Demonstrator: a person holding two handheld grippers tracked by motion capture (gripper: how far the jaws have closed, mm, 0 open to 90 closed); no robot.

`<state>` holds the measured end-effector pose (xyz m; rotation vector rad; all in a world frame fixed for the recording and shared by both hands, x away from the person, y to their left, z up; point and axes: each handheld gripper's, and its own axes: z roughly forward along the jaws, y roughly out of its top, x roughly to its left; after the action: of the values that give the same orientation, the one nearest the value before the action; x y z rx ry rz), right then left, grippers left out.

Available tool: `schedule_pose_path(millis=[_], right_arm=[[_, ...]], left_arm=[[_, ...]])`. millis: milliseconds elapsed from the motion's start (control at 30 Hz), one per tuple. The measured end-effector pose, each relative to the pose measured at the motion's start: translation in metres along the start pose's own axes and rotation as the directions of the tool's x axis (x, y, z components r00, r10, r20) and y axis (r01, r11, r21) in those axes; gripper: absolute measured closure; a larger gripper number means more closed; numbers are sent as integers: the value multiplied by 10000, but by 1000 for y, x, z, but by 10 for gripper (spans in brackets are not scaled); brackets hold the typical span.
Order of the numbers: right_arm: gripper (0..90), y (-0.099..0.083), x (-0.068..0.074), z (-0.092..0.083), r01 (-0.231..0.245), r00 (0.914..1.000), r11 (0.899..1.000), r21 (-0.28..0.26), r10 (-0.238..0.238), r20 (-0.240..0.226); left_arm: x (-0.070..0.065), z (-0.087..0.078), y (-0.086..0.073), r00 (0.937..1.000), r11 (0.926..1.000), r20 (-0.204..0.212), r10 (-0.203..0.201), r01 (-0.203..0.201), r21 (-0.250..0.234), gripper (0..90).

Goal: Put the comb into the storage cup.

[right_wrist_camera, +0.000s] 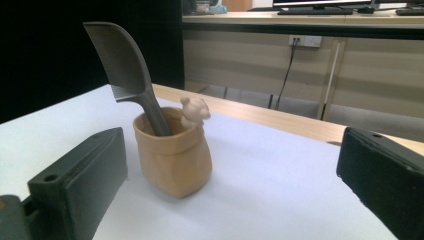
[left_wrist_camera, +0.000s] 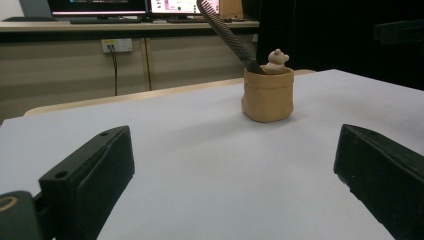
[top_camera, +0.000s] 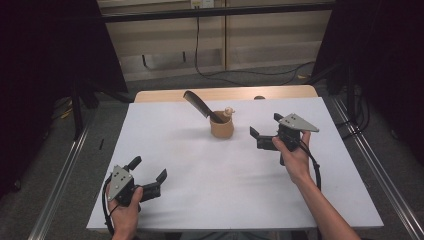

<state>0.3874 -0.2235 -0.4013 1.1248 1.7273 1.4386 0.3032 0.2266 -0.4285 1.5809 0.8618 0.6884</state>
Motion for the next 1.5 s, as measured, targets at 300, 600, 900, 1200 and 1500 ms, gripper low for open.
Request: schedule_pose_path(millis=[300, 600, 900, 1200, 1500], right_arm=[[0, -11, -6, -20, 158, 9985, 9998, 119, -164, 523], [0, -19, -11, -42, 266, 9971, 9996, -23, -264, 715], [0, -28, -14, -62, 372, 9935, 9993, -89, -361, 1075], [0, -32, -15, -83, 434, 9910, 9990, -51, -424, 1273], [0, -42, -13, -106, 464, 9864, 9989, -82, -445, 1582]], left_arm=[[-1, -2, 0, 9997, 9999, -213, -80, 78, -66, 37], [-3, -2, 0, 9996, 10000, -288, 52, -53, -60, 37], [-2, -5, 1, 9998, 9998, -215, -43, 39, -183, 36], [-4, -7, 1, 9996, 9998, -269, -71, 66, -208, 37], [-6, -10, 2, 9996, 9993, -270, -123, 113, -351, 36]])
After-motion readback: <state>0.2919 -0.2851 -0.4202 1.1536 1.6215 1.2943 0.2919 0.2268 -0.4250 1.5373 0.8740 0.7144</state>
